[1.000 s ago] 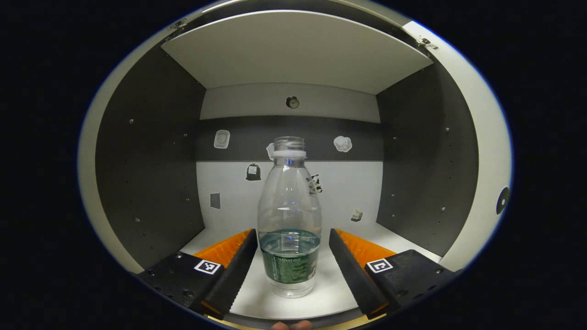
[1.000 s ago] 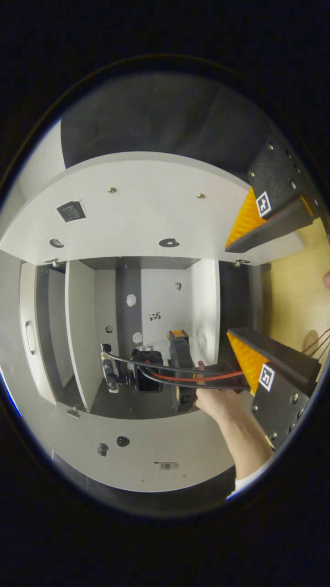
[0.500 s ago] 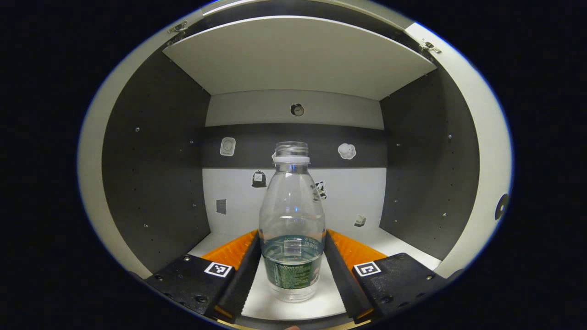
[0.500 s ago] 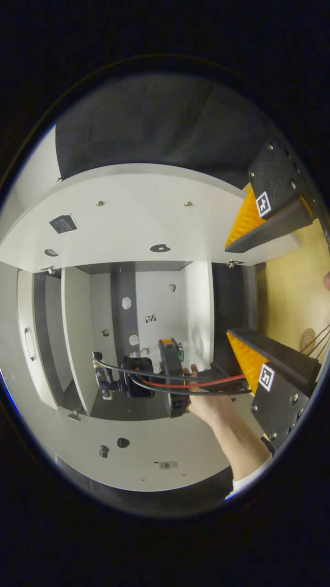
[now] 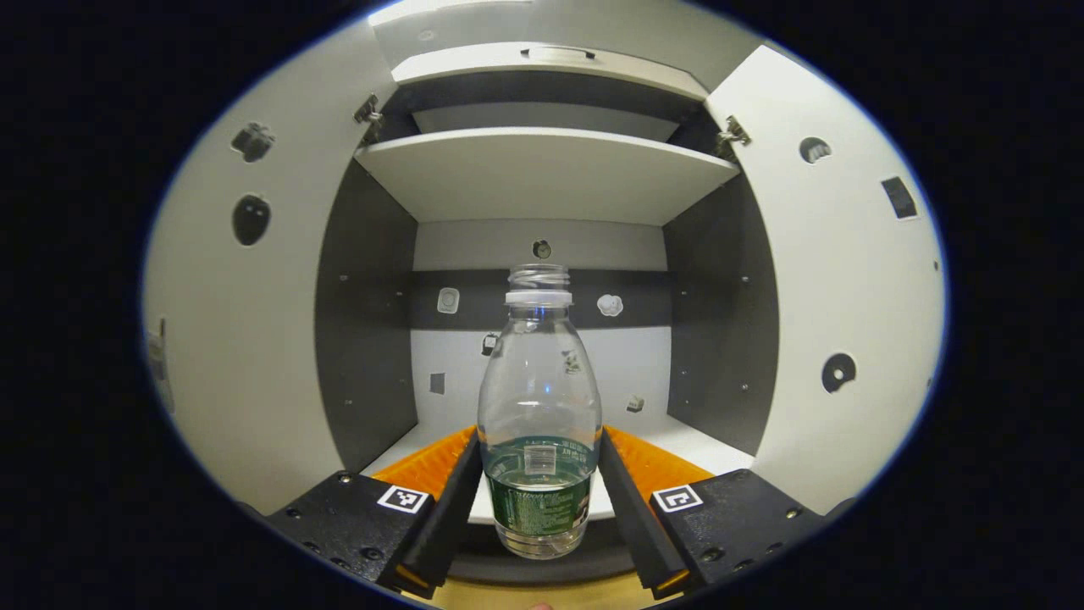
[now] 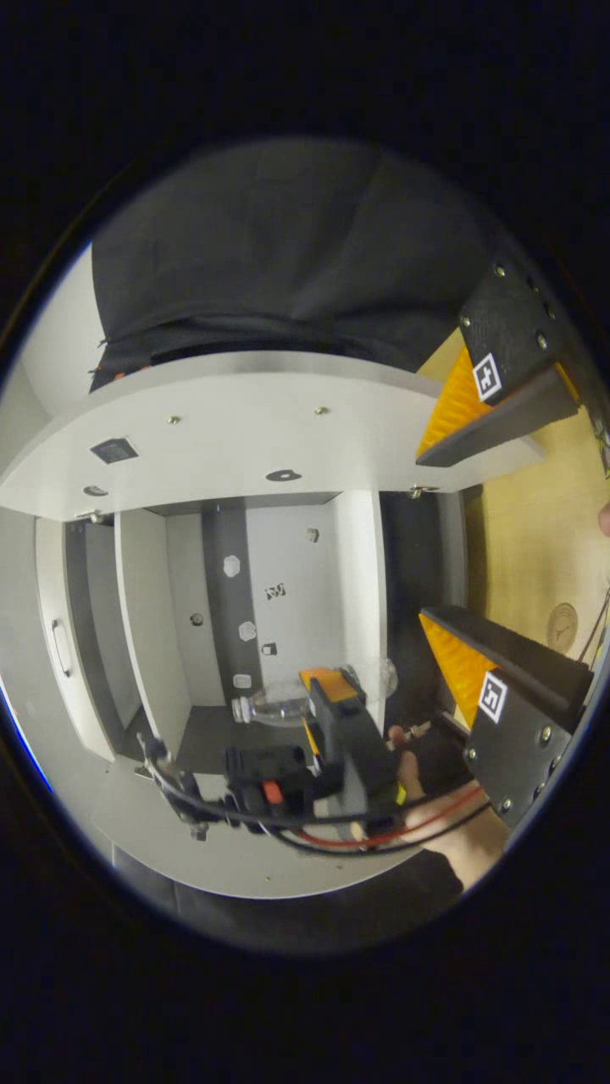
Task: Grasp the bottle in the cabinet with the left hand and place it on the coaster, then close the right door with the right hand and the left door with the left hand.
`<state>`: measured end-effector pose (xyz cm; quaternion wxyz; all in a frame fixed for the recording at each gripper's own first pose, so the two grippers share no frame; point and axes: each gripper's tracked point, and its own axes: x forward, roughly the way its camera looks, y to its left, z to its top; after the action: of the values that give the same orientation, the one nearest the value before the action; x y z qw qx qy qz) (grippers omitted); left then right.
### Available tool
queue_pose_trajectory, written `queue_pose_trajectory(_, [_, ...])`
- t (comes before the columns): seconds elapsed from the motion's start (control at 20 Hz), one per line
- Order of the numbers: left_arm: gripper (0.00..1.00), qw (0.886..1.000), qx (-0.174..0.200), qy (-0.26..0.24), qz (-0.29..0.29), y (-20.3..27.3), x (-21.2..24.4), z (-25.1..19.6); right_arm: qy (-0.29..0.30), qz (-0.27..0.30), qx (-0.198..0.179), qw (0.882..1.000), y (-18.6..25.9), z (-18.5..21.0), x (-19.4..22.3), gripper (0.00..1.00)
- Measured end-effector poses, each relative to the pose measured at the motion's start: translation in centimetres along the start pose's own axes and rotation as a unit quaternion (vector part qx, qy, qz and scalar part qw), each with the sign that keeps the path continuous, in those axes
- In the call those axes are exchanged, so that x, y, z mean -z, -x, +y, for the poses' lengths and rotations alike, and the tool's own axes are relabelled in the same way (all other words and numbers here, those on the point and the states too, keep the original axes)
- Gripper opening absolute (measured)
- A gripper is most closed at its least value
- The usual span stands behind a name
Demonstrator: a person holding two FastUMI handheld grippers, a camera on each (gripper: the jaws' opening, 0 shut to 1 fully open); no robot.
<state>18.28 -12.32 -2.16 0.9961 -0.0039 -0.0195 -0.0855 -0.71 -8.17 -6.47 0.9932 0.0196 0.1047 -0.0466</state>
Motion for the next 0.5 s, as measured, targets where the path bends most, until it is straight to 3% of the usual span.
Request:
queue_pose_trajectory(0.2, [0.81, 1.0, -0.007, -0.012, 0.002, 5.5, 3.3, -0.5, -0.009, 0.009, 0.007, 1.0, 1.1, -1.0, 1.0, 1.0])
queue_pose_trajectory(0.5, [0.81, 0.998, 0.007, -0.011, 0.066, 11.0, 13.0, -2.3, -0.011, 0.034, 0.014, 0.999, 2.7, -2.2, 3.6, 1.0])
